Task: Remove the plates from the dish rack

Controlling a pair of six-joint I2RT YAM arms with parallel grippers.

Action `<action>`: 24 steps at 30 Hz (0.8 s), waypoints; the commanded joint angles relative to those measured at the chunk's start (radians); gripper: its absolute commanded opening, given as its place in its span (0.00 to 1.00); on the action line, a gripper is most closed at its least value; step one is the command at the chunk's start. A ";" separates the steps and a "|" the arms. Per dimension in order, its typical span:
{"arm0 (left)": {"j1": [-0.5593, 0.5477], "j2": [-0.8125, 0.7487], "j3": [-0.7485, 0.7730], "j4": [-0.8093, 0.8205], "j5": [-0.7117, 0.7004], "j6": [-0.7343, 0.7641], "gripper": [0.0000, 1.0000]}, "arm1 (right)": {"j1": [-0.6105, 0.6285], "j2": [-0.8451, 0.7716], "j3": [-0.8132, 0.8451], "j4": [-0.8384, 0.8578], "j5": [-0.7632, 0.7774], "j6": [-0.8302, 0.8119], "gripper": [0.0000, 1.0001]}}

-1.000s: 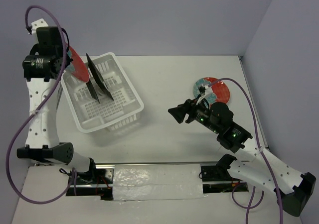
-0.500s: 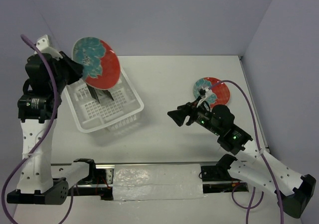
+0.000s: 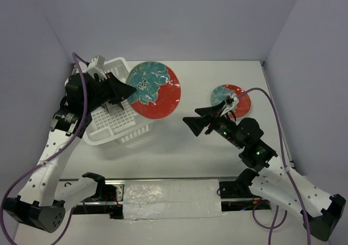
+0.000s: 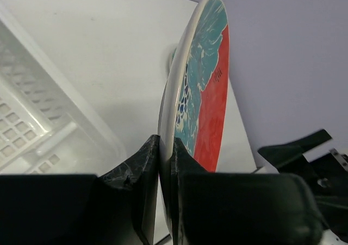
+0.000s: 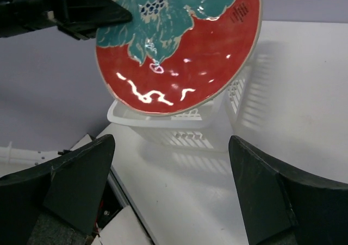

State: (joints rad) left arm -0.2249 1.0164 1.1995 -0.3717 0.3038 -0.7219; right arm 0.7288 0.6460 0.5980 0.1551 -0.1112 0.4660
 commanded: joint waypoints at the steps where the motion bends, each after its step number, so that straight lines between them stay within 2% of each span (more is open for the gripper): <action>1: -0.013 -0.108 0.040 0.332 0.063 -0.106 0.00 | 0.006 0.055 0.063 0.028 0.056 -0.016 0.93; 6: -0.022 -0.125 0.028 0.338 0.109 -0.136 0.00 | 0.003 0.119 0.080 0.086 0.081 -0.006 0.93; 12: -0.024 -0.174 -0.047 0.398 0.150 -0.169 0.00 | 0.001 0.185 0.131 0.138 0.019 0.043 0.92; 19: -0.025 -0.213 -0.084 0.395 0.112 -0.165 0.00 | 0.001 0.184 0.096 0.236 -0.024 0.086 0.90; 24: -0.025 -0.205 -0.101 0.404 0.138 -0.168 0.00 | 0.001 0.150 0.075 0.258 -0.027 0.086 0.89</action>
State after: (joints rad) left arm -0.2428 0.8379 1.0832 -0.1478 0.3901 -0.8471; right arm 0.7288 0.8352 0.6662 0.2707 -0.1207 0.5308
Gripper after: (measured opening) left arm 0.224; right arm 0.896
